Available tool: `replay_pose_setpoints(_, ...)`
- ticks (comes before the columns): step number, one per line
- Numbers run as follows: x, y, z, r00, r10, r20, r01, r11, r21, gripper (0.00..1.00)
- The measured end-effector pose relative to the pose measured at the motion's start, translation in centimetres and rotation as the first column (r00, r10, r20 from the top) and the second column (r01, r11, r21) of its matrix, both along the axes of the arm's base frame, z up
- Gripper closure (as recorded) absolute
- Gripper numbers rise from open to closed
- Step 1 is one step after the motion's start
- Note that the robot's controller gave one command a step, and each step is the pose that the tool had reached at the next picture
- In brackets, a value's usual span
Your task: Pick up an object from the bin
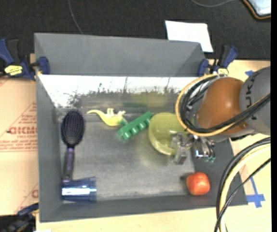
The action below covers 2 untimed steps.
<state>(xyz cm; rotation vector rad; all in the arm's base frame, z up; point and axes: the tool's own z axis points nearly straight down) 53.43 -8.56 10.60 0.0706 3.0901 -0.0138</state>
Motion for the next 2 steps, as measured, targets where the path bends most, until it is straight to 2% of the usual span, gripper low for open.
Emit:
replay_pose_setpoints(1, 0.61, 0.93, 0.28, 1.000, -0.002, 0.010, 0.002, 1.000, -0.005, 1.00)
replay_pose_setpoints(2, 0.04, 1.93, 0.30, 0.988, 0.153, -0.002, -0.153, 0.988, -0.007, 1.00)
